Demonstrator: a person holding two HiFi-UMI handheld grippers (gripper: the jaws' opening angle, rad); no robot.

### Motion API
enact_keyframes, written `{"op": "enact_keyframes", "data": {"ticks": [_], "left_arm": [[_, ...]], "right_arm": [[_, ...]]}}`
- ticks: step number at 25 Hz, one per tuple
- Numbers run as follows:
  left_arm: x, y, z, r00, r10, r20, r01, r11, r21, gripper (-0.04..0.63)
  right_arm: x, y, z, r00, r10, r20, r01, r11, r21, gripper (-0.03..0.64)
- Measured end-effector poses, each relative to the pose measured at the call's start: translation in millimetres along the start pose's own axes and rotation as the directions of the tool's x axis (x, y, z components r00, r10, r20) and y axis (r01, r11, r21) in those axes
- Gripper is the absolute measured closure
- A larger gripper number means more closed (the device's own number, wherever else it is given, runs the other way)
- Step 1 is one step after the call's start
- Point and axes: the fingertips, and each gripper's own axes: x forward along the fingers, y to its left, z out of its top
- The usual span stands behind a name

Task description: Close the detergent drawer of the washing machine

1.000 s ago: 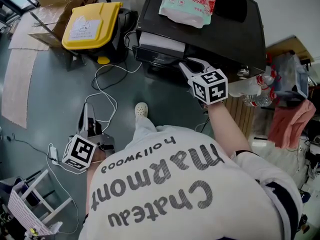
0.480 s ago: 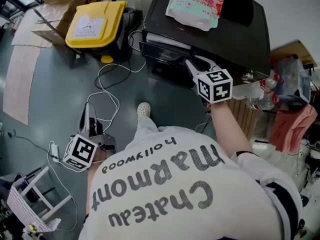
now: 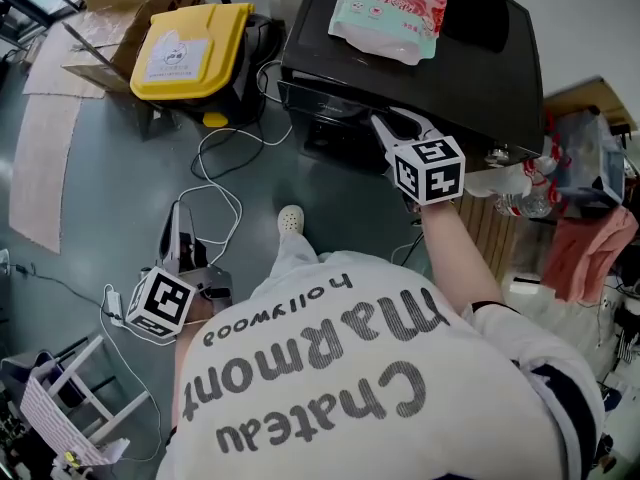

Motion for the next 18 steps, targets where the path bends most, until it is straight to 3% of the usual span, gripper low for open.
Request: {"op": "enact_keyframes", "data": {"ticks": [11,18], "left_arm": [[16.5,-1.5,0.7,1.0,-0.003,-0.019,0.003,1.0,0.009,0.588],[22.2,1.7,-3.8,0.999,-0.01,-0.031,0.011,1.0,0.008,0.588]], "right_arm": [[6.4,-10.0,3.5,1.0,-0.028,0.013,0.028,1.0,0.008,0.528],[6.9,-13.6,3.6,0.994,-0.102,0.037,0.101,0.995,0.025,0.523]]}}
